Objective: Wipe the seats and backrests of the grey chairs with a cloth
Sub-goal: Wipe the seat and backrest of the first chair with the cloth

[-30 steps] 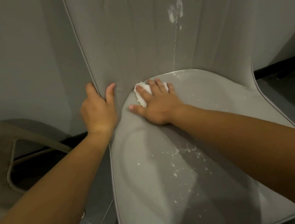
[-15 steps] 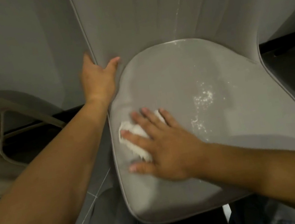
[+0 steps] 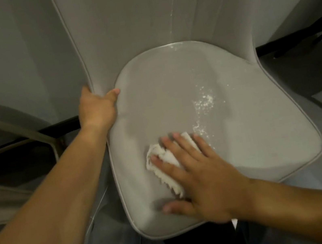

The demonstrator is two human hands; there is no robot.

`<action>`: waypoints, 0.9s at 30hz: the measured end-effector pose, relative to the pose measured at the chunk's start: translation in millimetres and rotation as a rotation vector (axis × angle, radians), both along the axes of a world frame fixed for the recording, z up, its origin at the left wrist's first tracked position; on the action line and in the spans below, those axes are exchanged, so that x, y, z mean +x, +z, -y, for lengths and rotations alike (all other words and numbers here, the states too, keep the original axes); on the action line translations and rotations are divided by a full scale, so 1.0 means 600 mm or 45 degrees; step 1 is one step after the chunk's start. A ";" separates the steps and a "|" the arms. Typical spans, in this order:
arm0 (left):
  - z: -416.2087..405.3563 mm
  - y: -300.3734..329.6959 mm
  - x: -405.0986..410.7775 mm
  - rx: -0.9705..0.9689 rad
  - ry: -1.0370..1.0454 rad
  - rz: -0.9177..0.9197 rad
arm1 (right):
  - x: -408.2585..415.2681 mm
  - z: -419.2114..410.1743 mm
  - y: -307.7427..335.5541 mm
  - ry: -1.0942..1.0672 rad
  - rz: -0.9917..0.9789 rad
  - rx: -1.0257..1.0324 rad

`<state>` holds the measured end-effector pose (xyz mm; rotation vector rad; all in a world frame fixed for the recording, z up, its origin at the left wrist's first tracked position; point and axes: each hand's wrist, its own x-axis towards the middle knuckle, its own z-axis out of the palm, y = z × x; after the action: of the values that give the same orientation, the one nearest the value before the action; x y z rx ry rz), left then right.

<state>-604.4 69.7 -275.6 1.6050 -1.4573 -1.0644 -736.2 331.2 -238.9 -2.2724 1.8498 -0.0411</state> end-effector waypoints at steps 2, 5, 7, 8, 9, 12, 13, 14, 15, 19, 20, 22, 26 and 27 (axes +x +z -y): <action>-0.003 0.000 0.000 0.017 -0.002 0.091 | -0.039 0.040 -0.004 -0.135 -0.096 -0.020; -0.017 -0.002 -0.010 -0.072 0.078 0.215 | -0.111 0.156 -0.015 -0.422 -0.077 0.054; -0.031 -0.001 -0.016 -0.175 0.168 0.379 | -0.152 0.237 -0.025 -0.537 -0.036 0.111; -0.035 0.000 -0.018 -0.208 0.201 0.461 | -0.165 0.270 -0.027 -0.570 -0.033 0.132; -0.039 0.001 -0.019 -0.223 0.221 0.532 | -0.174 0.294 -0.028 -0.592 -0.030 0.151; -0.046 0.002 -0.026 -0.297 0.267 0.714 | -0.174 0.305 -0.031 -0.598 -0.028 0.146; -0.048 0.002 -0.029 -0.360 0.269 0.749 | -0.167 0.287 -0.028 -0.574 -0.022 0.134; -0.051 0.002 -0.032 -0.434 0.249 0.758 | -0.158 0.261 -0.023 -0.538 -0.008 0.126; -0.052 0.003 -0.035 -0.516 0.219 0.766 | -0.149 0.230 -0.016 -0.495 0.015 0.128; -0.061 0.010 -0.032 -0.849 0.197 0.941 | -0.106 0.055 0.009 -0.254 -0.059 0.154; -0.063 0.012 -0.035 -0.928 0.131 0.953 | -0.097 0.012 0.013 -0.214 -0.075 0.156; -0.062 0.013 -0.040 -1.082 -0.185 1.009 | -0.090 -0.044 0.011 -0.184 -0.055 0.161; -0.058 0.016 -0.041 -1.071 -0.742 0.946 | -0.125 0.019 -0.003 -0.326 -0.068 0.132; -0.059 0.017 -0.040 -1.021 -0.767 0.917 | -0.144 0.059 -0.007 -0.418 -0.078 0.109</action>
<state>-628.2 105.2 -265.3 0.9771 -2.5222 -0.0403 -822.3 295.7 -243.3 -1.9136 2.1923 0.0559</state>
